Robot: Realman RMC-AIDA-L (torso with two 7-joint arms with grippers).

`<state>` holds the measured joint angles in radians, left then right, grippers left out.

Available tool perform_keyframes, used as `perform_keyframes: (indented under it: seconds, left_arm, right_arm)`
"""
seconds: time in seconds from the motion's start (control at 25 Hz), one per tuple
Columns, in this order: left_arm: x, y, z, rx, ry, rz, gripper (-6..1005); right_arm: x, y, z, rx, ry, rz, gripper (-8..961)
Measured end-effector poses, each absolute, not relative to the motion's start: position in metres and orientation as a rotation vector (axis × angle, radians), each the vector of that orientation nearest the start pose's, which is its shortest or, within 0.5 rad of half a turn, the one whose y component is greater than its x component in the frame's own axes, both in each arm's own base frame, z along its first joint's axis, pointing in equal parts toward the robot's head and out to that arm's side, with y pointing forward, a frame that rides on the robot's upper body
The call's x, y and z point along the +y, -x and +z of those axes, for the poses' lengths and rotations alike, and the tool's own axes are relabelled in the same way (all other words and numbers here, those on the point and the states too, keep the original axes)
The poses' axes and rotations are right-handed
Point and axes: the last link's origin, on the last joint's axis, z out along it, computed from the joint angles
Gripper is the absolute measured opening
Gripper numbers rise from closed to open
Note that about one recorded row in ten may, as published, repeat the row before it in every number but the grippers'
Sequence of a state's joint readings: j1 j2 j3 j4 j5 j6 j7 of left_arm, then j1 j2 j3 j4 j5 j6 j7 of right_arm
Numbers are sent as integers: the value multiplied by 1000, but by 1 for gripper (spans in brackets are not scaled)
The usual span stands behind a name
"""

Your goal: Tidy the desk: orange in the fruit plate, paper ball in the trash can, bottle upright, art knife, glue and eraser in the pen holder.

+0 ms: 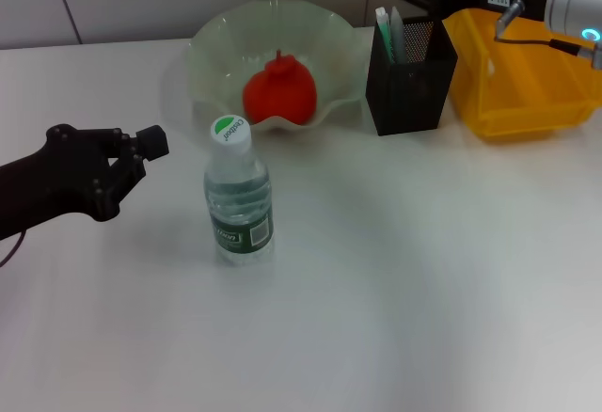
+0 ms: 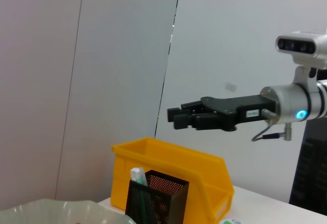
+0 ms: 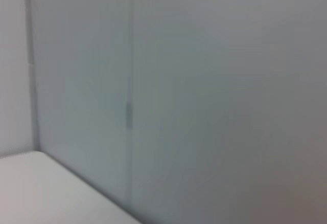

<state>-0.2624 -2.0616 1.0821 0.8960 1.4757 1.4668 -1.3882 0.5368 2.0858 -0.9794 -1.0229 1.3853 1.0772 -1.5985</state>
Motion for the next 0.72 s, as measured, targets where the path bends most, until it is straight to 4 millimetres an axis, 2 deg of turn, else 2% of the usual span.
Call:
perform_keyframes:
  seconds: [0.24,0.4,0.72]
  left_arm:
    - [302,248,30,-472,2554,-939,97]
    - [296,248,39,-443,2580,-974,98]
    - [280,249,42,-515,2744,-943,98]
  right_arm:
    - [392,-178,56,367,2477,680,323]
    - [371,-169,53,368,2629,706,322]
    - [340,-171,45,447,2819,706,320]
